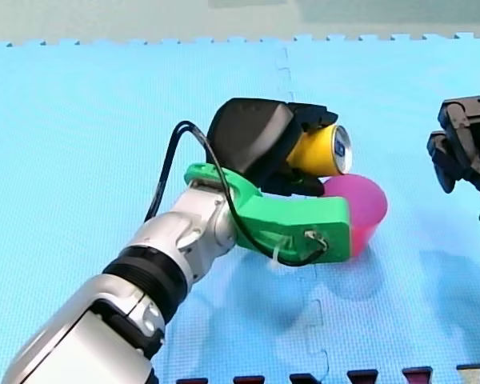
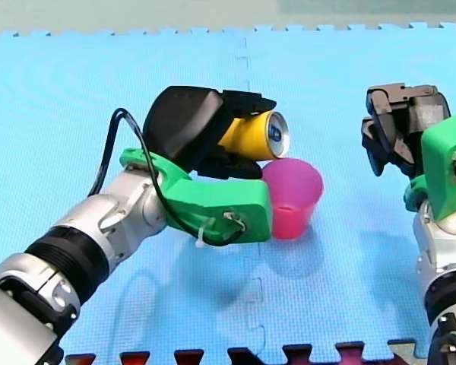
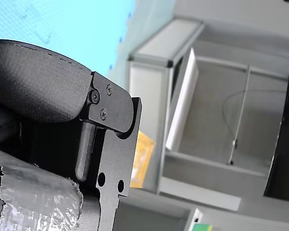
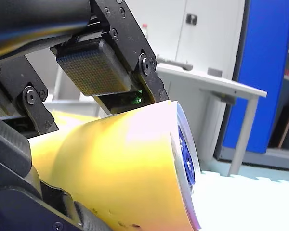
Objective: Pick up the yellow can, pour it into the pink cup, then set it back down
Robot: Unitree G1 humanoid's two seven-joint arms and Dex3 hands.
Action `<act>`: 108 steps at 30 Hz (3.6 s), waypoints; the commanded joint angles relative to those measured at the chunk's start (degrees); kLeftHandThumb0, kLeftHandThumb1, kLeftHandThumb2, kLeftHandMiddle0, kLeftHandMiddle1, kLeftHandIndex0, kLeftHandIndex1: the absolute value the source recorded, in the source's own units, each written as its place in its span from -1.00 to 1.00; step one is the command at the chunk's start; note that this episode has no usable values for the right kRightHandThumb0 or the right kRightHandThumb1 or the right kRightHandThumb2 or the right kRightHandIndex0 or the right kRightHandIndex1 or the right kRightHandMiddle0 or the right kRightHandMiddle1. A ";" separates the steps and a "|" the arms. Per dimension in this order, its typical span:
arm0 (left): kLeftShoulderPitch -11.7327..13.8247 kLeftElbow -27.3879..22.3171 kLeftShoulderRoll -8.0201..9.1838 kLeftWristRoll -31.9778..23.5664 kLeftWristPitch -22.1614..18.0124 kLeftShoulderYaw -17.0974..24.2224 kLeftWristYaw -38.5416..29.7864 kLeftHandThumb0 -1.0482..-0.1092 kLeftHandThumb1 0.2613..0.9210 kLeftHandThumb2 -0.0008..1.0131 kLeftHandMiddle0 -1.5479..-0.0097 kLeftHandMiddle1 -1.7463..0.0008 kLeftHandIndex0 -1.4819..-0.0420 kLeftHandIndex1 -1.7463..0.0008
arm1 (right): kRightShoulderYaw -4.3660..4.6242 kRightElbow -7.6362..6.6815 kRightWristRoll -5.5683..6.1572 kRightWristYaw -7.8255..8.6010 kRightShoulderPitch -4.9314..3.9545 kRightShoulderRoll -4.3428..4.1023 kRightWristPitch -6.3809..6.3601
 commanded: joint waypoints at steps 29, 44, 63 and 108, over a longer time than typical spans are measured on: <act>-1.20 -0.83 0.32 2.48 3.65 -2.92 0.35 0.38 0.83 -0.99 -0.68 0.96 -0.42 1.00 | 0.39 0.41 -1.13 -0.33 -0.36 -0.65 -0.61; -0.29 -4.18 0.92 2.41 2.61 -2.93 -0.51 0.35 0.89 -1.00 -0.28 -0.07 -0.57 0.99 | 0.47 0.54 -1.14 -0.76 -0.71 -0.96 -0.03; 2.14 -11.13 2.42 7.83 6.11 -5.30 4.54 0.42 0.91 -1.00 -0.48 0.34 -0.64 0.99 | -0.46 0.58 0.08 -0.24 -1.08 -0.61 0.50; 2.43 -7.30 3.49 -2.33 3.02 3.37 6.94 0.27 0.83 -1.00 -0.06 -0.34 -0.61 0.99 | -1.40 -0.15 1.53 1.33 -0.69 -0.59 2.66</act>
